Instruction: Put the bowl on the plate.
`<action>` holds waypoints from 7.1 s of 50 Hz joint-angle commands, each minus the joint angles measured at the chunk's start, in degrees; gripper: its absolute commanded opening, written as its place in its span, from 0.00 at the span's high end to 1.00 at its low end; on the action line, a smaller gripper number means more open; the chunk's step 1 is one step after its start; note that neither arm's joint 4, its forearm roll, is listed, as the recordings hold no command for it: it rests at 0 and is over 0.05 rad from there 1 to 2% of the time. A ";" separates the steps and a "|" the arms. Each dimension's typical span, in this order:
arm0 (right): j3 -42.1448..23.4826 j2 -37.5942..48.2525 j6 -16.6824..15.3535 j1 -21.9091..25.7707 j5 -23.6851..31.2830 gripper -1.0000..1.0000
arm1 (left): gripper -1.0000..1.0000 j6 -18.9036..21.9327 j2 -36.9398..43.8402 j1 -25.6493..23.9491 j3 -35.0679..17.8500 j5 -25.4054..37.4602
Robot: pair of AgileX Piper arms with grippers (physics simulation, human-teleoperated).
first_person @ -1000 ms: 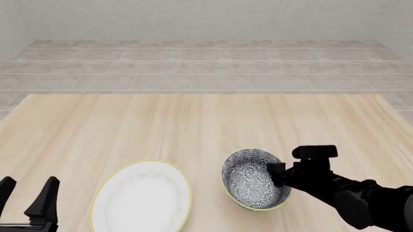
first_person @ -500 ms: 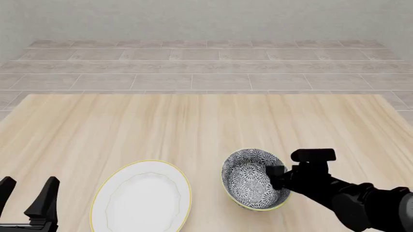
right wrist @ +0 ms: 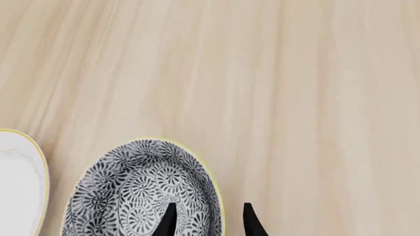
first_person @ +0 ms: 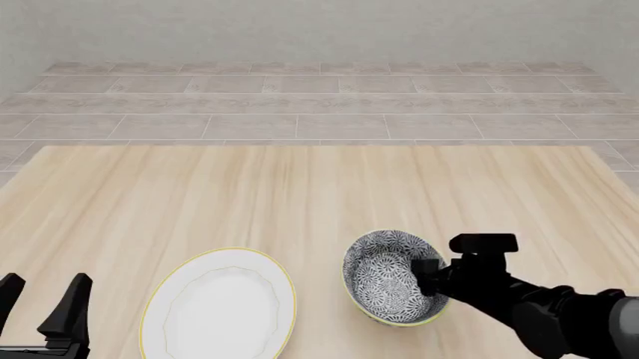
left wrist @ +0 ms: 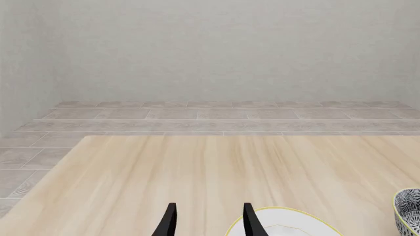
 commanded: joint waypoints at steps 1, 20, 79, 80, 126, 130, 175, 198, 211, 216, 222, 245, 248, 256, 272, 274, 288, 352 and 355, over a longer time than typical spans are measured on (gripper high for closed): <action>0.17 1.04 0.35 0.00 -1.02 0.00 | 0.00 0.00 0.00 0.00 0.00 0.00; 0.20 -0.04 -1.36 -1.09 -0.56 1.00 | 0.00 0.00 0.00 0.00 0.00 0.00; -6.85 -18.08 2.28 3.74 11.61 1.00 | 0.00 0.00 0.00 0.00 0.00 0.00; -7.15 -19.73 1.71 3.36 11.94 1.00 | 0.00 0.00 0.00 0.00 0.00 0.00; -22.35 -13.62 0.18 12.07 17.57 1.00 | 0.00 0.00 0.00 0.00 0.00 0.00; -23.63 -11.85 -0.39 12.81 16.99 1.00 | 0.00 0.00 0.00 0.00 0.00 0.00; -31.59 -3.16 1.87 21.75 14.82 1.00 | 0.00 0.00 0.00 0.00 0.00 0.00; -32.22 2.03 7.68 26.89 12.83 1.00 | 0.00 0.00 0.00 0.00 0.00 0.00; -34.09 5.69 7.22 29.35 13.78 1.00 | 0.00 0.00 0.00 0.00 0.00 0.00; -34.54 6.47 7.25 30.00 13.80 1.00 | 0.00 0.00 0.00 0.00 0.00 0.00; -35.05 7.77 7.05 30.50 13.88 1.00 | 0.00 0.00 0.00 0.00 0.00 0.00; -36.07 11.52 8.57 33.29 13.54 1.00 | 0.00 0.00 0.00 0.00 0.00 0.00; -36.01 11.84 8.95 33.52 13.25 1.00 | 0.00 0.00 0.00 0.00 0.00 0.00; -35.91 12.83 9.37 34.01 12.52 1.00 | 0.00 0.00 0.00 0.00 0.00 0.00; -35.33 14.29 11.25 34.76 10.93 1.00 | 0.00 0.00 0.00 0.00 0.00 0.00; -35.28 14.51 11.66 34.91 10.71 1.00 | 0.00 0.00 0.00 0.00 0.00 0.00; -34.87 16.20 12.66 35.39 9.60 1.00 | 0.00 0.00 0.00 0.00 0.00 0.00; -34.98 20.26 13.37 35.65 8.23 1.00 | 0.00 0.00 0.00 0.00 0.00 0.00; -35.14 20.57 13.40 35.71 8.13 1.00 | 0.00 0.00 0.00 0.00 0.00 0.00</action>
